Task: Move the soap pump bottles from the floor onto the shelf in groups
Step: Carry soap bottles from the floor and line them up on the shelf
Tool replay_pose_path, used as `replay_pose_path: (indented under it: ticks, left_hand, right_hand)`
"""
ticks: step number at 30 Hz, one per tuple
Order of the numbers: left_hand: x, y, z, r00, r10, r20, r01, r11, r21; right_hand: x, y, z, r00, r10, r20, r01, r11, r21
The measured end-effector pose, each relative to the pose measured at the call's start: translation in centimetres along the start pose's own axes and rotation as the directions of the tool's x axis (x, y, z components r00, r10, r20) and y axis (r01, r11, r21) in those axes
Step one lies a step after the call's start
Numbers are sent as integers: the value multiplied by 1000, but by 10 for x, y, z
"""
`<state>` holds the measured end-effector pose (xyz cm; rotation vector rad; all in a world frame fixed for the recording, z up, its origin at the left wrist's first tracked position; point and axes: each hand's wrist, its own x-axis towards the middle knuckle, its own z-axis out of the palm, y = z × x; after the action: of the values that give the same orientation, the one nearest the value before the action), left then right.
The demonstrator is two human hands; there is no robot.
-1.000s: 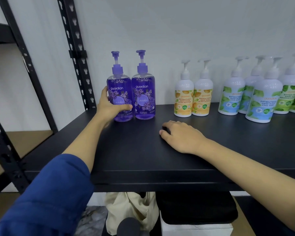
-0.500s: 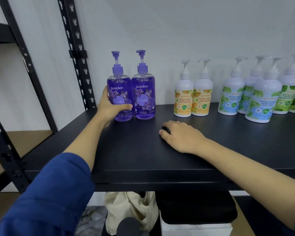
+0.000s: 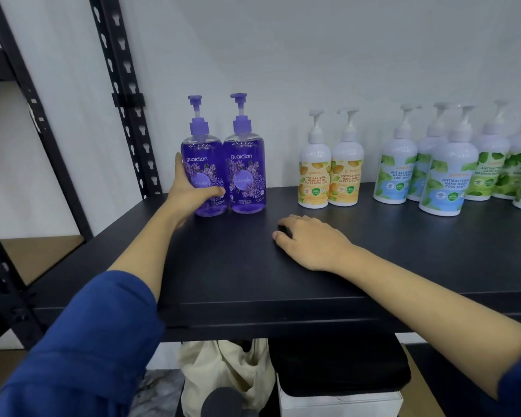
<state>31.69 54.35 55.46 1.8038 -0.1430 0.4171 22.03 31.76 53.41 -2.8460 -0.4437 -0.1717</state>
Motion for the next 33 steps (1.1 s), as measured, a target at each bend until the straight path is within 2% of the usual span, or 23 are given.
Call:
replay_pose_path:
  ticks: [2, 4, 6, 8, 11, 14, 17, 20, 25, 30, 33]
  left_hand:
    - [-1, -2, -3, 998, -56, -6, 56, 991, 125]
    - [-6, -1, -6, 987, -157, 20, 143, 940, 308]
    - [-17, 5, -10, 962, -266, 62, 195, 828, 526]
    - [-31, 15, -12, 954, -300, 26, 190, 668, 720]
    - [-59, 35, -8, 984, -168, -55, 134, 508, 851]
    - [-85, 60, 8, 1000, -3, -23, 23, 420, 907]
    - [-111, 87, 41, 991, 105, 87, -120, 373, 920]
    - [-138, 112, 84, 953, 206, 222, -289, 395, 872]
    - [-186, 136, 167, 812, 416, 409, -576, 455, 679]
    - [-242, 152, 240, 663, 570, 486, -748, 478, 460]
    - [-272, 152, 279, 562, 641, 522, -827, 452, 334]
  right_hand:
    - [0, 0, 0, 1000, -2, -3, 2, 1000, 6]
    - [-1, 0, 0, 1000, 0, 1, 0, 1000, 11]
    - [-2, -1, -3, 1000, 15, 6, -15, 1000, 24]
    - [-6, -2, -7, 999, 46, -11, -46, 998, 46]
    - [-19, -1, -14, 993, 60, -98, -56, 998, 38]
    - [-42, 3, -24, 982, 57, -180, -60, 998, -9]
    - [-71, 14, -36, 966, 95, -242, -109, 993, -44]
    - [-105, 32, -46, 938, 153, -311, -189, 978, -89]
    - [-178, 73, -60, 858, 241, -454, -339, 929, -148]
    - [-256, 118, -68, 751, 320, -578, -492, 855, -166]
    - [-307, 147, -64, 676, 385, -628, -587, 796, -144]
